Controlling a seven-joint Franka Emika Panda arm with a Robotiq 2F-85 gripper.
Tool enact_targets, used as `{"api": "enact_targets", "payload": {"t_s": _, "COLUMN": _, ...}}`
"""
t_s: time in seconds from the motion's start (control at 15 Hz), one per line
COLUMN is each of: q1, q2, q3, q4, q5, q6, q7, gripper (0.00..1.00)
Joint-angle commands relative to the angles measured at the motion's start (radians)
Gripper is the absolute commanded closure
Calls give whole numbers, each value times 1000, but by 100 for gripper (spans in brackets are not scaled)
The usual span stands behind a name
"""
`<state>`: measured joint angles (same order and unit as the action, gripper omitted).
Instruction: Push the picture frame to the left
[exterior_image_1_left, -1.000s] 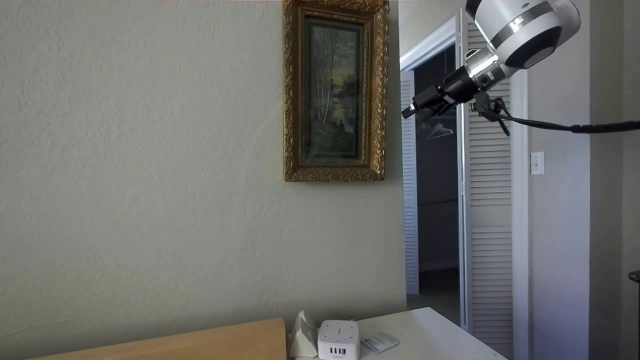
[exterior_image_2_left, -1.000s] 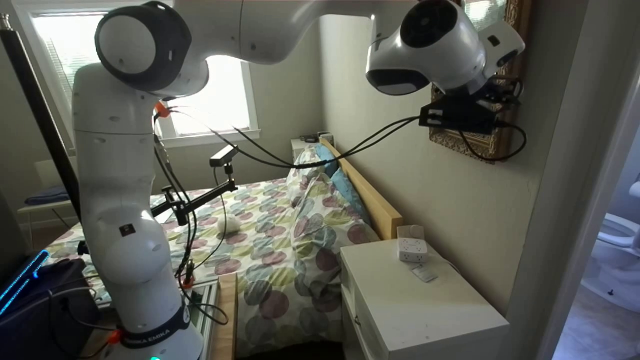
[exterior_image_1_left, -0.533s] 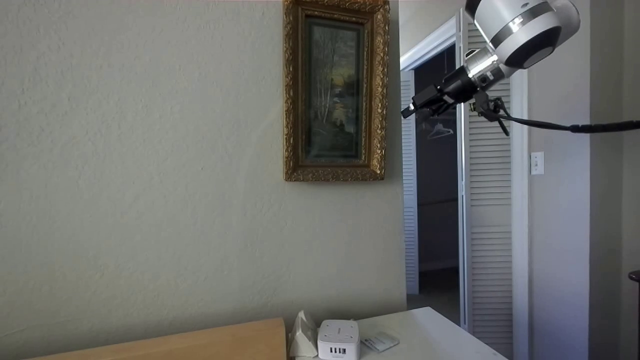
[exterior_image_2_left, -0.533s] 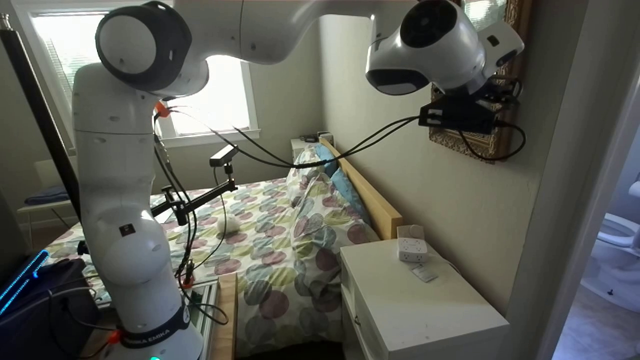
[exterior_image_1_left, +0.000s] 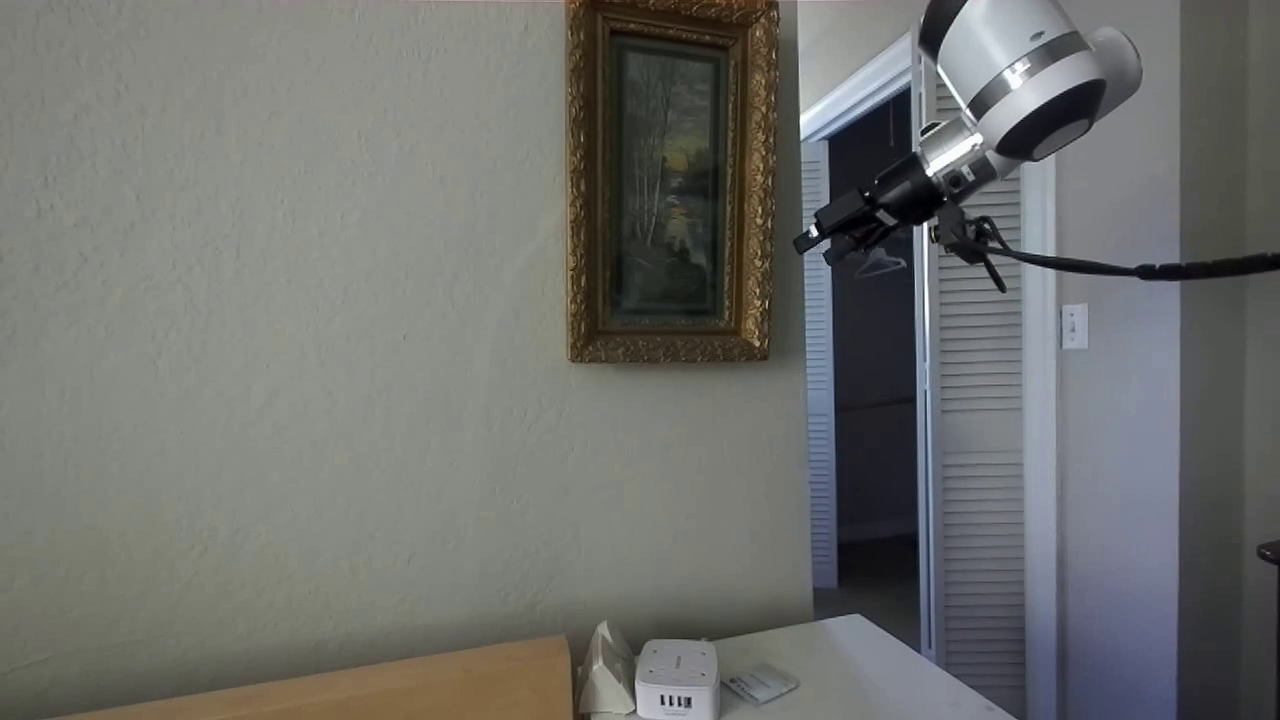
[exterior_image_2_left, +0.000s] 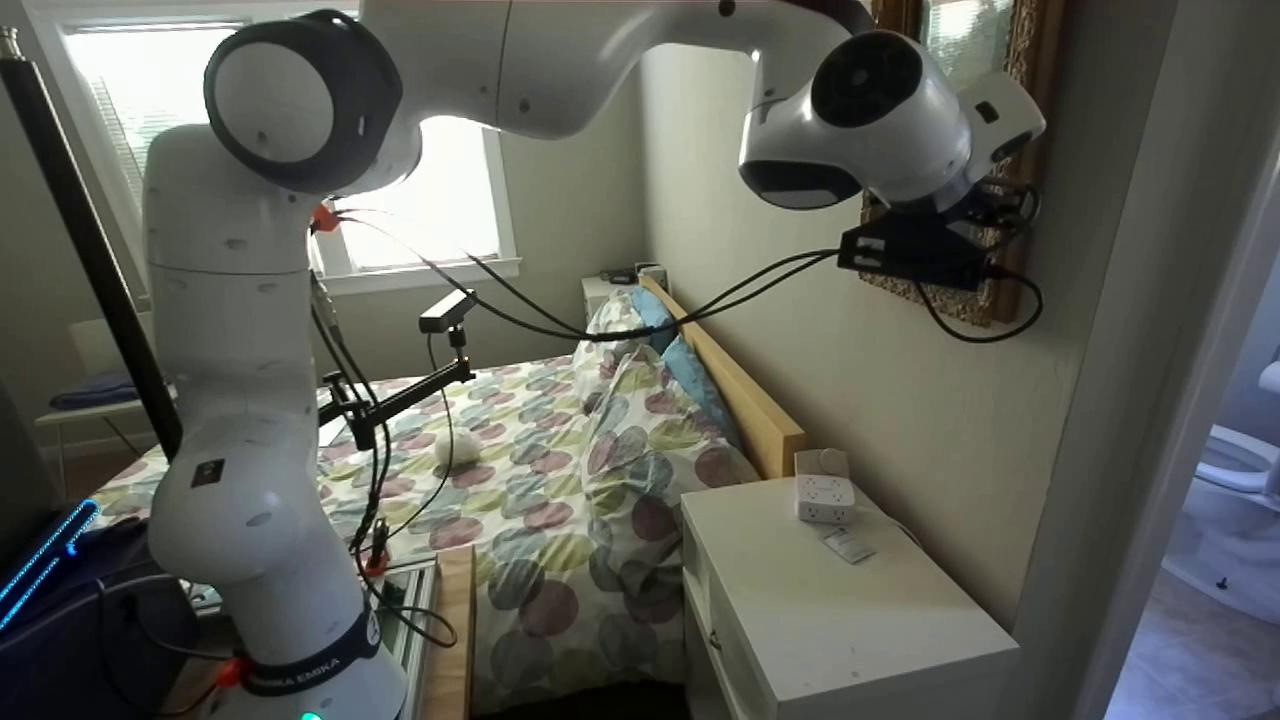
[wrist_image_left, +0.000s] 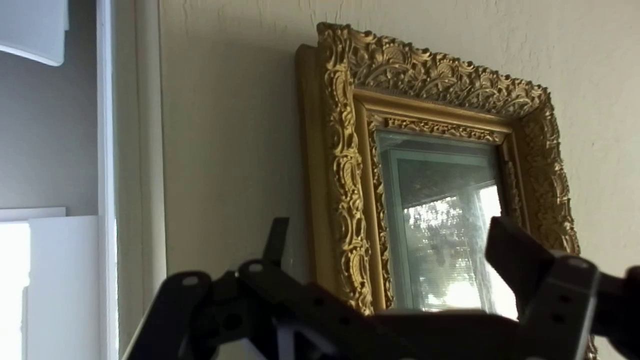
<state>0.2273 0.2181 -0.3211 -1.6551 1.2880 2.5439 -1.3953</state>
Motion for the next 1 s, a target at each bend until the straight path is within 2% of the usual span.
{"api": "enact_targets", "payload": {"t_s": 0.0, "q1": -11, "q2": 33, "q3": 6, "q4": 32, "q5": 33, "q6": -21, "q7": -46, "gripper": 0}}
{"api": "enact_targets", "payload": {"t_s": 0.27, "q1": -14, "q2": 74, "q3": 14, "q4": 81, "q5": 53, "q6": -31, "q7": -114, "gripper": 0}}
{"api": "enact_targets", "payload": {"t_s": 0.93, "q1": -30, "q2": 180, "q3": 18, "q4": 203, "q5": 81, "q6": -55, "q7": -135, "gripper": 0}}
